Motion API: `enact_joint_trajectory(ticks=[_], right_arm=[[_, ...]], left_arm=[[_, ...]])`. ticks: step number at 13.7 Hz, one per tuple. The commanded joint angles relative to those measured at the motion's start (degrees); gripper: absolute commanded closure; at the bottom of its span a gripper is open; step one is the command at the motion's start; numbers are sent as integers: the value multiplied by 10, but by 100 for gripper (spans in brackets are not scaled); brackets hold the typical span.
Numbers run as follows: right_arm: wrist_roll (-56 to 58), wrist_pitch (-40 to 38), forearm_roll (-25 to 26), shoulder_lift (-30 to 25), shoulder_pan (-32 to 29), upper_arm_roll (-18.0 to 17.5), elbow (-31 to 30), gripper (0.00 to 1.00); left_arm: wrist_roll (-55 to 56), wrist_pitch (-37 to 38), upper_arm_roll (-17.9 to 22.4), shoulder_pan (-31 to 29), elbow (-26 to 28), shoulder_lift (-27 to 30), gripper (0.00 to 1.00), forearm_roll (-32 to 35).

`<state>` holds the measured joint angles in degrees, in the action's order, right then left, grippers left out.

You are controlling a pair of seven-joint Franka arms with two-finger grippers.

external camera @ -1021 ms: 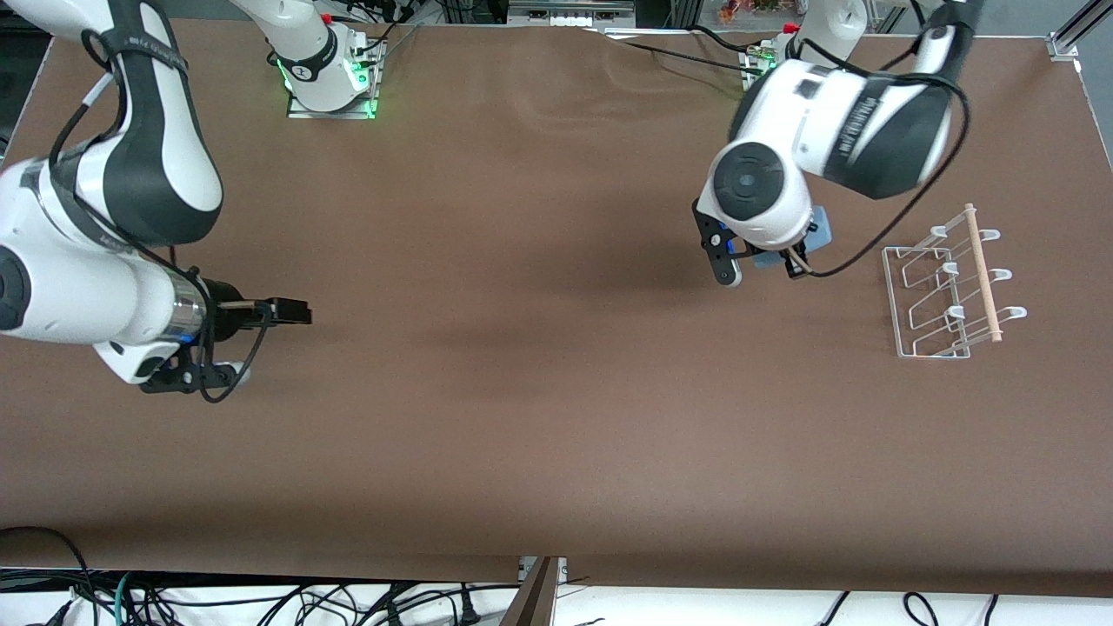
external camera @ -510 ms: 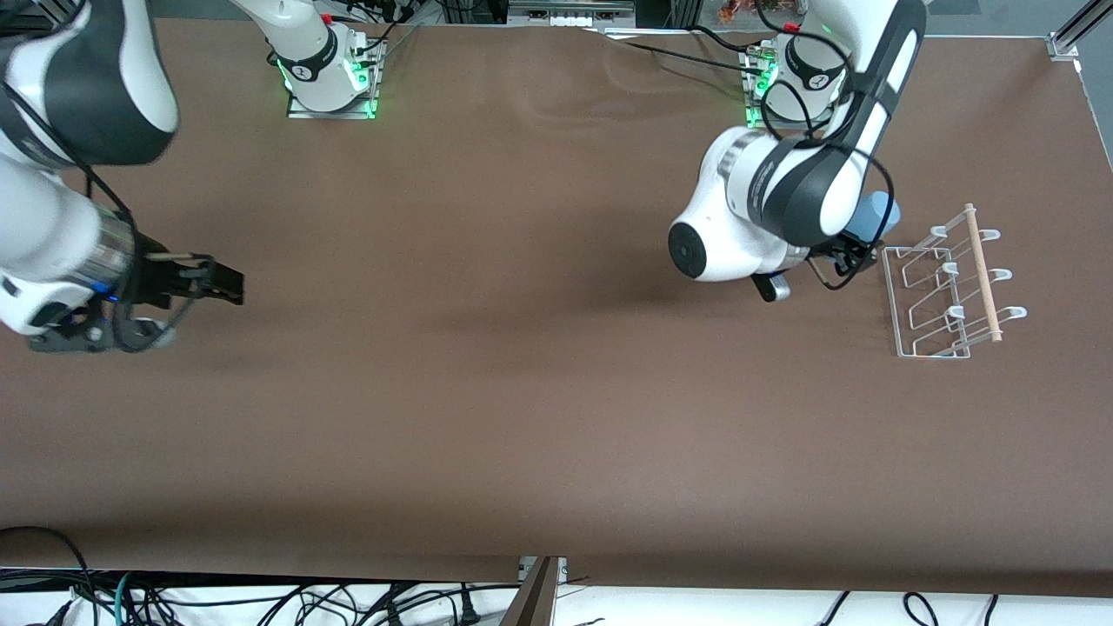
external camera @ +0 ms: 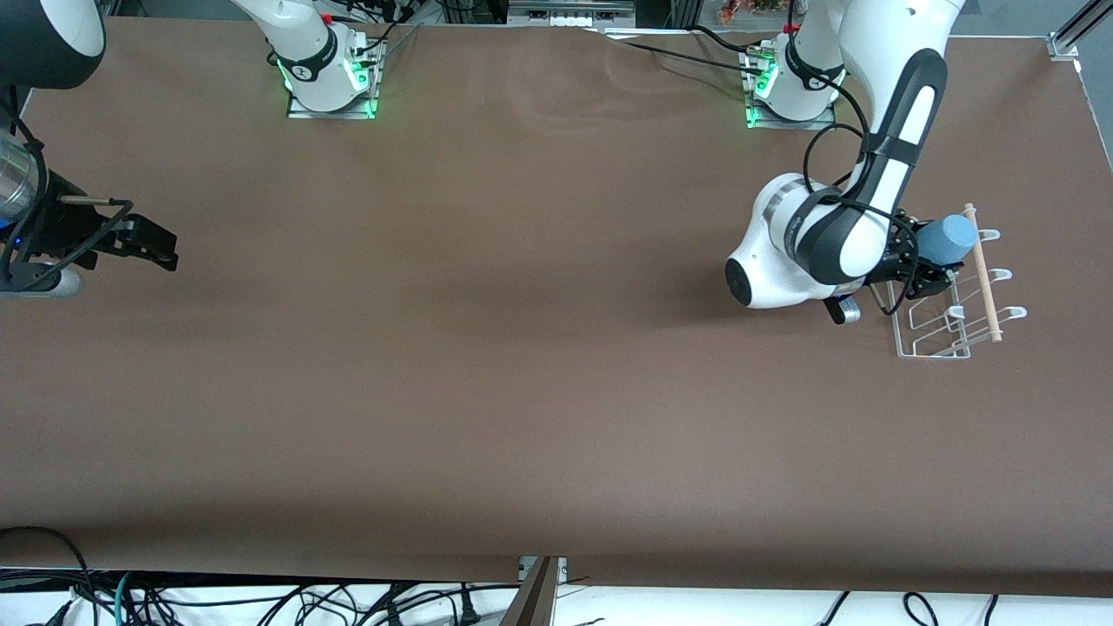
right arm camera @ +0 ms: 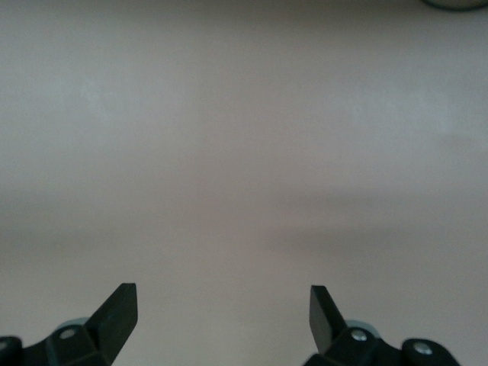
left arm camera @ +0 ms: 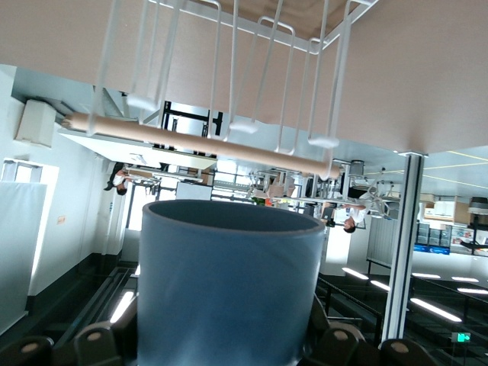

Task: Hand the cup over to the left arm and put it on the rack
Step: 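Move the cup with the left gripper over the wire rack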

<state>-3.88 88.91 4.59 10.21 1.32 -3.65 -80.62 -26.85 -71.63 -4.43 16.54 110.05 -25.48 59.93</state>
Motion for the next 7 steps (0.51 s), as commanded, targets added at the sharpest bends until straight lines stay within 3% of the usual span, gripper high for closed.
enact_joint_trajectory(ticks=[1, 4, 7], right_arm=[[7, -10, 10, -25, -5, -10, -23, 0], [18, -10, 10, -20, -2, -8, -20, 0], [22, -10, 8, -19, -3, -8, -19, 0]], left_arm=[[78, -28, -7, 2, 115, 51, 87, 56], [126, -65, -6, -25, 160, 58, 87, 98], [133, -105, -6, -62, 171, 61, 87, 129]])
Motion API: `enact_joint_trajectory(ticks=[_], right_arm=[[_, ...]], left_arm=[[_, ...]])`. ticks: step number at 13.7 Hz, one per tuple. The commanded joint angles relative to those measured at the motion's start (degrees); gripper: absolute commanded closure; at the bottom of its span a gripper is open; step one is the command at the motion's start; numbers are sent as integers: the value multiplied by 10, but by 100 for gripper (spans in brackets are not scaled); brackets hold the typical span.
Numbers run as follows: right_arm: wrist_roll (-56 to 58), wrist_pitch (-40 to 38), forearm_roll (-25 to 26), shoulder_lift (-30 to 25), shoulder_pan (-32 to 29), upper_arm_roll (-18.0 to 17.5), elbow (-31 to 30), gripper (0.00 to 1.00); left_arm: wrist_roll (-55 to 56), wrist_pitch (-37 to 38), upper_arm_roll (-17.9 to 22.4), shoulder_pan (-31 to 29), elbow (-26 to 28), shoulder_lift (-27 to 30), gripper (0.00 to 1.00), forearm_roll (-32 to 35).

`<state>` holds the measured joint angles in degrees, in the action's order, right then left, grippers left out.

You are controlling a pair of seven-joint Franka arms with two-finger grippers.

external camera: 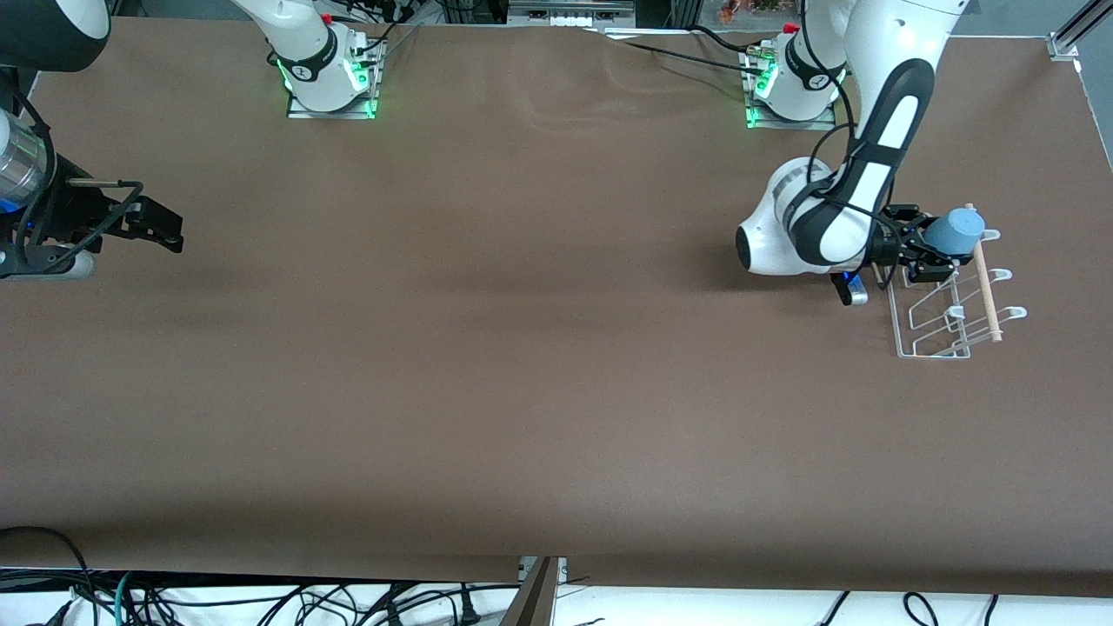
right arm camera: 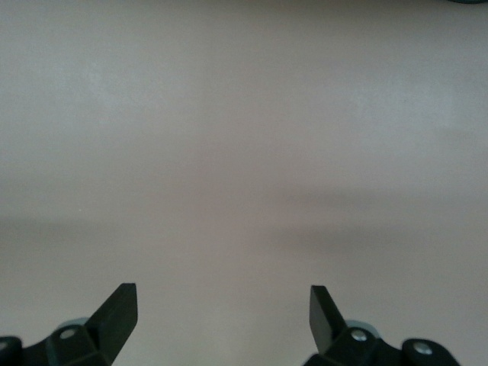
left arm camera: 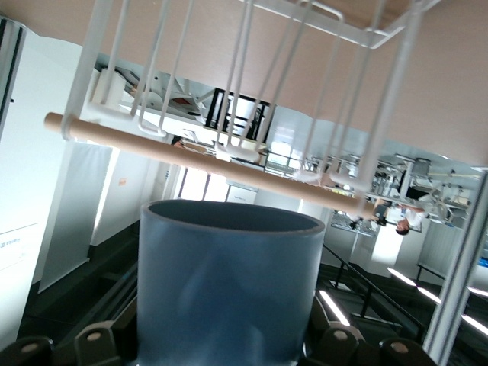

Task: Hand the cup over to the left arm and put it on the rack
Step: 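Move the cup with the left gripper over the wire rack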

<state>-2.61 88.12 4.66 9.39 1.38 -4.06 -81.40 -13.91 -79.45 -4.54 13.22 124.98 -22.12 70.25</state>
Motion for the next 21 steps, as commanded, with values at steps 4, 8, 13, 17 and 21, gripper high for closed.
enact_joint_trajectory(ticks=[4, 8, 13, 17, 21], right_arm=[[15, -1, 6, -4, -5, -3, -10, 0], [16, 3, 8, -3, -5, -3, -7, 0], [14, 5, 8, -2, -3, -3, -7, 0], [14, 4, 8, -2, -3, -3, -7, 0], [13, 5, 8, -2, -3, -3, -7, 0]], left_arm=[[14, -50, -5, -41, 31, 26, 86, 27], [20, -88, -5, -71, 48, 25, 86, 63], [49, -91, -6, -69, 57, 22, 31, 63], [50, -89, -6, -64, 52, 22, 0, 63], [44, -87, -6, -64, 32, 23, 0, 59]])
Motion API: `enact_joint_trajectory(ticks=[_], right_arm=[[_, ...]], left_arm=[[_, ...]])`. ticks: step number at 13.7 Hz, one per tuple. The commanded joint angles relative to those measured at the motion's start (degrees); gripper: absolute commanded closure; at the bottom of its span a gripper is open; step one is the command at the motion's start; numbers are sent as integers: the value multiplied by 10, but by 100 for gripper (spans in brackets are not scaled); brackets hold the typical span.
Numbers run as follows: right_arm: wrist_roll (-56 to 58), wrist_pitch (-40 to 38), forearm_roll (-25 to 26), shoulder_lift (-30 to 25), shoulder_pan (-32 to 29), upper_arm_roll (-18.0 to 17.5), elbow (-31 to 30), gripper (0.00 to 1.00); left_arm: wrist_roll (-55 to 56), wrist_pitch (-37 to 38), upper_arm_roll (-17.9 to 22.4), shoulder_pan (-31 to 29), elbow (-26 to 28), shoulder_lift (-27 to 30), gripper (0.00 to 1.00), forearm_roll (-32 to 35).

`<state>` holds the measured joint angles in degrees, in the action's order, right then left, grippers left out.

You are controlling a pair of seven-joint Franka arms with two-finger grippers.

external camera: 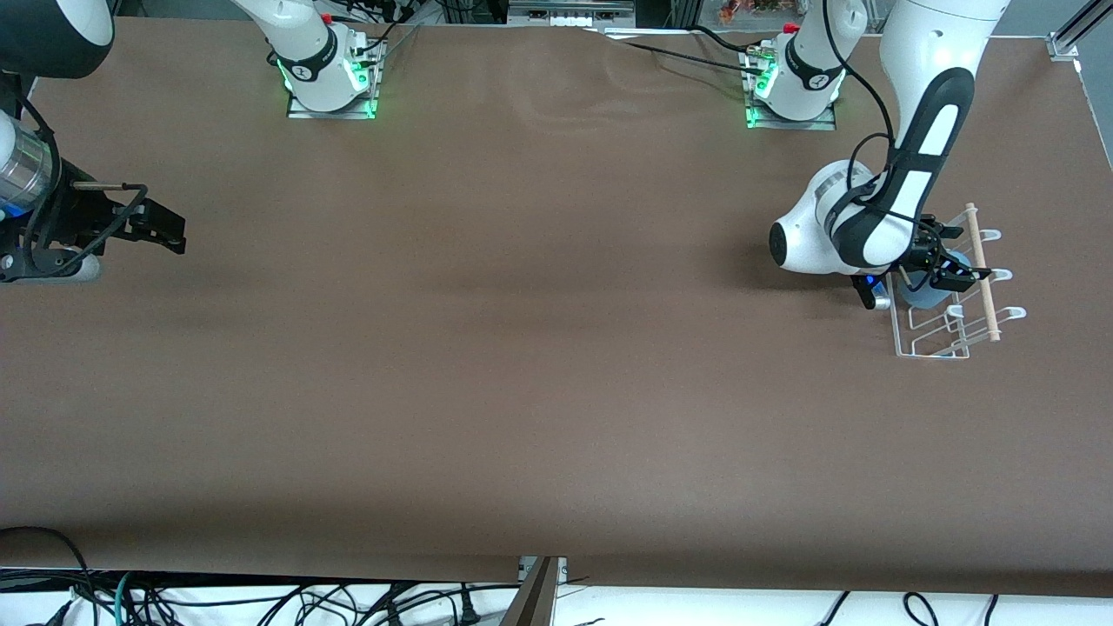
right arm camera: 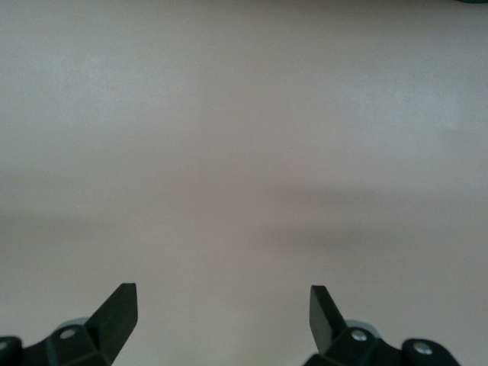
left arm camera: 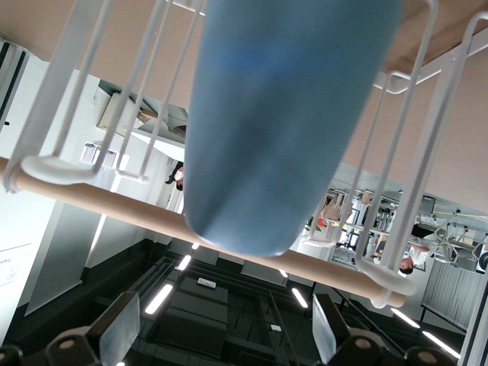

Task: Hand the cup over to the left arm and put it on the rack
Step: 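Move the cup with the left gripper over the wire rack, then hang the cup onto a rack hook with the left gripper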

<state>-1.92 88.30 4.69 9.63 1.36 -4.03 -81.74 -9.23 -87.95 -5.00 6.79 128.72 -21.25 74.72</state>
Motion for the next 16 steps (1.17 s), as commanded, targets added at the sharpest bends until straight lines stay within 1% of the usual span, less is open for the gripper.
enact_joint_trajectory(ticks=[1, 2, 3, 6, 8, 10, 14, 16], right_arm=[[6, 2, 8, -5, -3, -5, -3, 0], [6, 2, 8, -5, -3, -5, -3, 0], [7, 2, 8, -5, -3, -4, -3, 0], [6, 3, 7, -5, -3, -4, -3, 0], [6, 3, 7, -5, -3, -4, -3, 0], [3, 3, 6, -5, -3, -4, -3, 0], [6, 3, 6, -5, -3, -4, -3, 0], [7, 3, 5, -5, -4, -4, -3, 0]], left_arm=[[-5, -1, -2, 0, -22, 15, 0, 7], [-10, -1, -2, 0, -39, 16, 0, 3], [-17, 0, -2, 1, -61, 17, 0, -30], [-35, 38, -2, 1, -154, 11, 0, -173], [-27, 44, -2, 1, -184, 14, 0, -254], [-26, 57, -1, -3, -231, 12, 0, -336], [7, 78, -1, -7, -309, 13, 0, -478], [9, 88, 5, -9, -370, 17, 0, -590]])
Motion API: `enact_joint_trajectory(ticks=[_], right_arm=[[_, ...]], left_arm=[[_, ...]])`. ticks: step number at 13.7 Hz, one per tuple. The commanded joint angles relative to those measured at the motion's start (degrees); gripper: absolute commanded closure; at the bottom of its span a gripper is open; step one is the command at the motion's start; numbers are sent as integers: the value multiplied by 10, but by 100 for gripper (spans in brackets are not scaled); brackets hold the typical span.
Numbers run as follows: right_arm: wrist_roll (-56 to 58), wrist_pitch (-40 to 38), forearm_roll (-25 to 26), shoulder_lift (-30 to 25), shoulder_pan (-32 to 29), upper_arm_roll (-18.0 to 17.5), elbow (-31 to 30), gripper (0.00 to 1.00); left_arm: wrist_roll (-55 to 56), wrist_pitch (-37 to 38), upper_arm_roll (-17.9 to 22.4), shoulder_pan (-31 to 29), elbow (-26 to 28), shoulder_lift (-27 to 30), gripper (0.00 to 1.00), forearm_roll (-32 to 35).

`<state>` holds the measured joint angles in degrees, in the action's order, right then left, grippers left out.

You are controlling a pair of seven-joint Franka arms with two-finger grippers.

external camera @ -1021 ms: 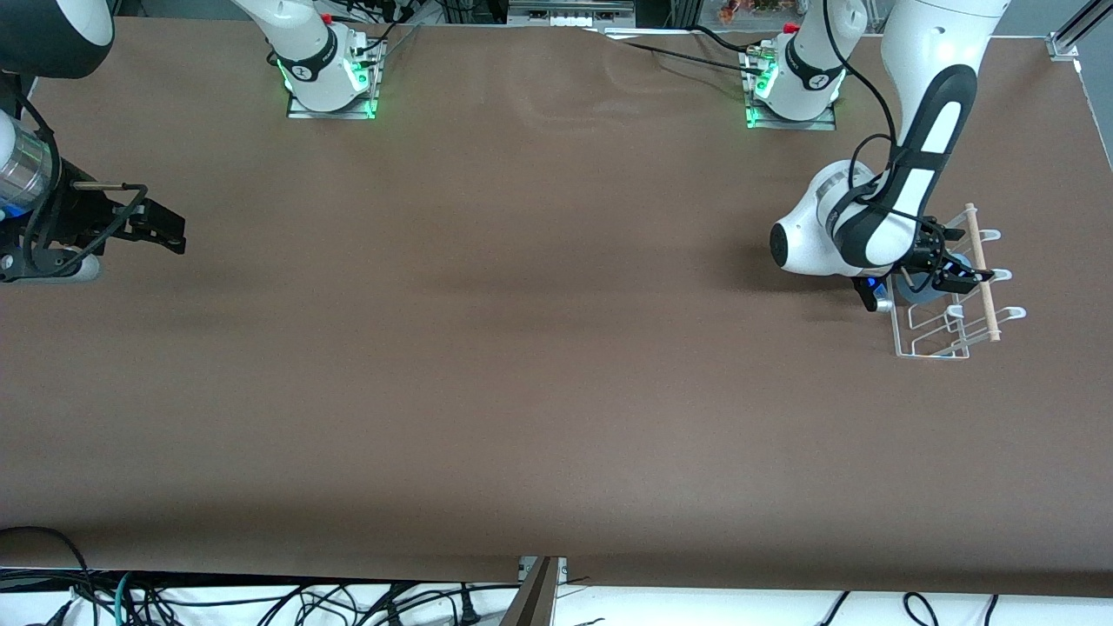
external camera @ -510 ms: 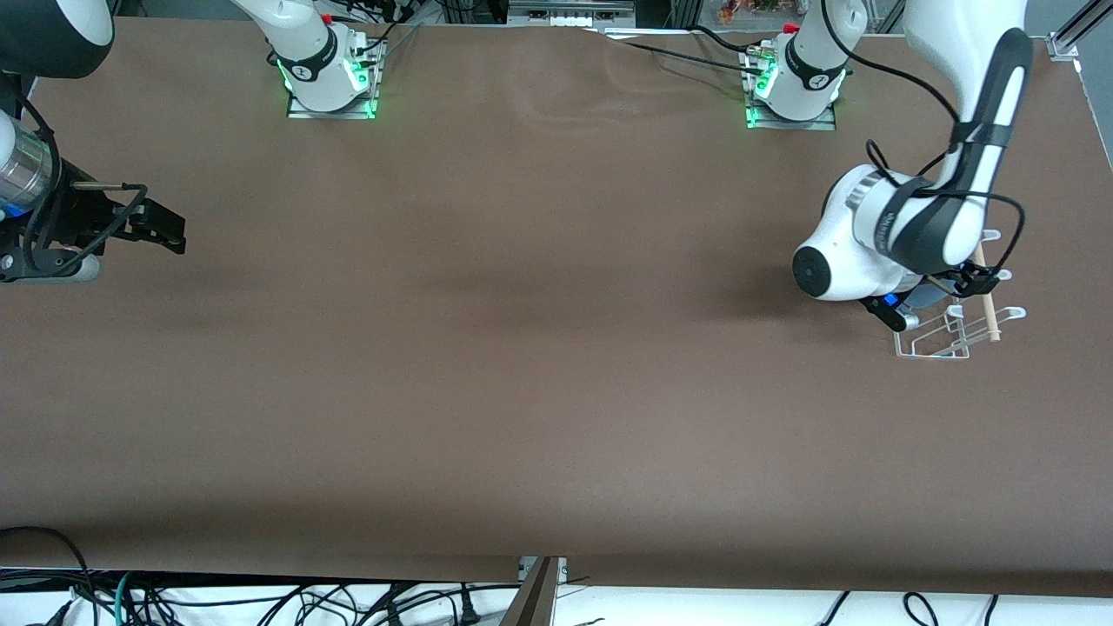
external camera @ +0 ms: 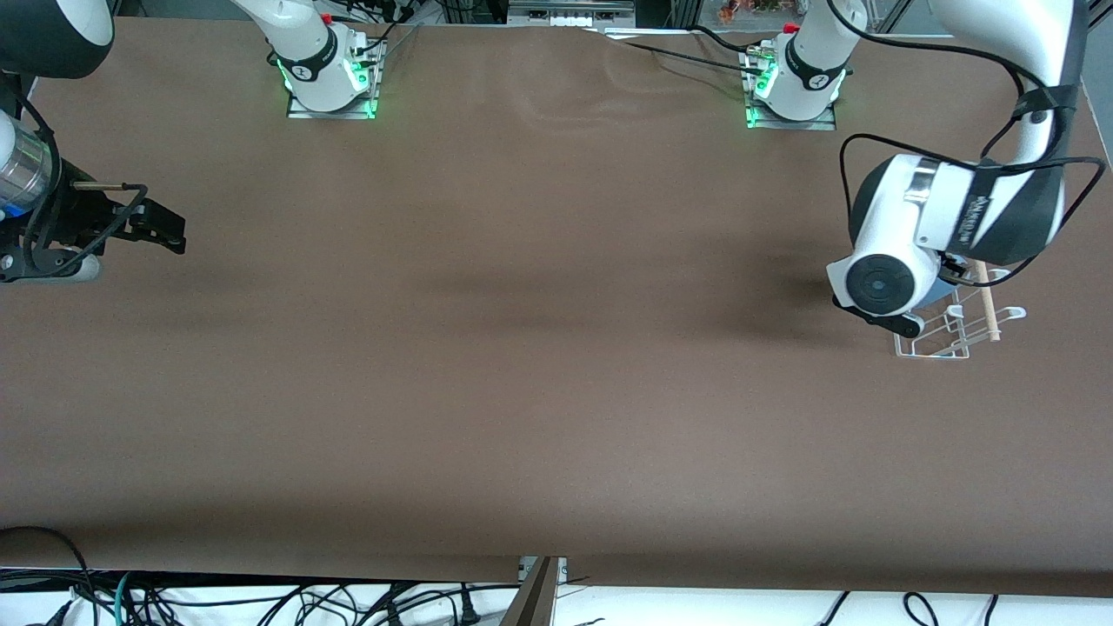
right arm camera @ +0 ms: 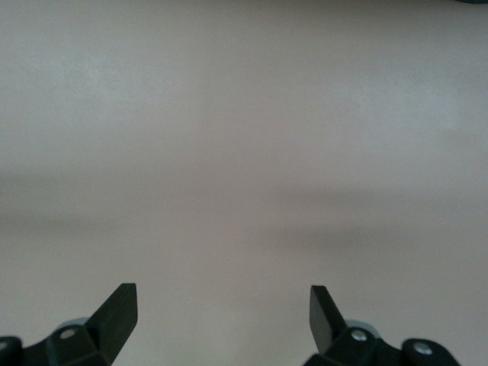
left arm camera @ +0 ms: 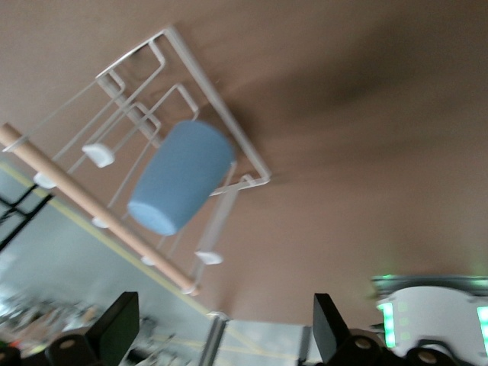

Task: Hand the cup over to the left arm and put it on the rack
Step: 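Release the cup and raise the left gripper away from the rack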

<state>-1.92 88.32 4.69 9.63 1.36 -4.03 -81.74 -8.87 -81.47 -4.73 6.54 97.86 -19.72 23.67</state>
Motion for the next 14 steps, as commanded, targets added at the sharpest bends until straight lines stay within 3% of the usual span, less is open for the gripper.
enact_joint_trajectory(ticks=[1, 4, 8, 10, 14], right_arm=[[7, 3, 5, -4, -5, -4, -3, 0], [3, 3, 5, -4, -5, -4, -3, 0], [-5, 3, 1, -3, -5, -3, -3, 0], [-31, 3, -13, -1, -7, -1, -3, 0], [-48, 4, -14, -1, -7, 0, -3, 0]], left_arm=[[7, 37, 2, -12, -95, 2, 0, -130], [38, 33, -3, -15, -137, 31, 0, -222], [58, 23, -1, -16, -165, 59, 0, -225], [60, -51, 0, -49, -158, 67, 0, -225], [70, -127, -3, -64, -67, 157, 0, -224]])
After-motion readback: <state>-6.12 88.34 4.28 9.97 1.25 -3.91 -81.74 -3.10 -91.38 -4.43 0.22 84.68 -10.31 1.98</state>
